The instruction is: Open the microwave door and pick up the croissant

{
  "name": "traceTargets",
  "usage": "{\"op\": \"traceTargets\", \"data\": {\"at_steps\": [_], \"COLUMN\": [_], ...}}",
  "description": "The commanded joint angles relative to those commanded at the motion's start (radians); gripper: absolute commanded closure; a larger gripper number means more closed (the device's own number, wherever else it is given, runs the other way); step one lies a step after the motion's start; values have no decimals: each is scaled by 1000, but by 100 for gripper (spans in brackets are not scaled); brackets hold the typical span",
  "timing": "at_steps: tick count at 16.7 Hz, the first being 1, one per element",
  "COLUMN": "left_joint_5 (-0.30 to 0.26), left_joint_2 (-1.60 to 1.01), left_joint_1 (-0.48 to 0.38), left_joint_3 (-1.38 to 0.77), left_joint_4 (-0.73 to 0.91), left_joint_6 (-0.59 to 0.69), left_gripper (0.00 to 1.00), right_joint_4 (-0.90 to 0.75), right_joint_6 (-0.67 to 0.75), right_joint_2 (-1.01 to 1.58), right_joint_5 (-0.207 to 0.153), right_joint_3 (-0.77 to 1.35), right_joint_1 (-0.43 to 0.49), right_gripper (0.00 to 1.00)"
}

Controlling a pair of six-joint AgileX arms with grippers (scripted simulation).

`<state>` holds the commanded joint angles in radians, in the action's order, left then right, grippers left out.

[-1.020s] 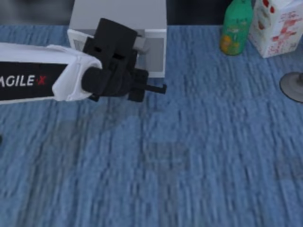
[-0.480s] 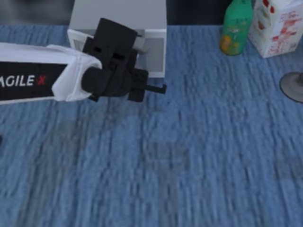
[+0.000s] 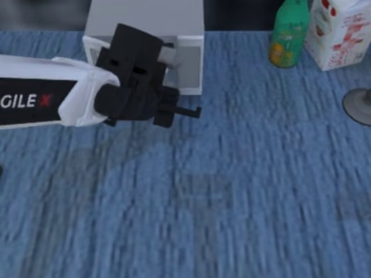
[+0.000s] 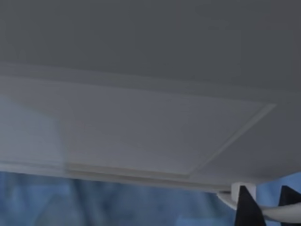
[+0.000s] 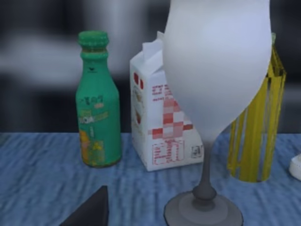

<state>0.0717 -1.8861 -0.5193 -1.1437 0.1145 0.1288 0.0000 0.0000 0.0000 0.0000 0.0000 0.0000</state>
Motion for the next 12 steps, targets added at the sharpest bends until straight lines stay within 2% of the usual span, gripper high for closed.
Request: {"op": "traceTargets", "data": {"at_steps": [3, 12], "left_joint_5": [-18, -18], "left_joint_2": [12, 13], "left_joint_1": [11, 11], "left_joint_3": [20, 21], "left_joint_4": [-7, -7], "left_joint_6": [-26, -27], "left_gripper": [100, 100], "right_joint_4": [0, 0], "right_joint_6": [0, 0], "right_joint_2": [0, 0], "right_joint_5": [0, 0], "right_joint_3": [0, 0], "right_joint_1": [0, 0], "right_gripper": [0, 0]}}
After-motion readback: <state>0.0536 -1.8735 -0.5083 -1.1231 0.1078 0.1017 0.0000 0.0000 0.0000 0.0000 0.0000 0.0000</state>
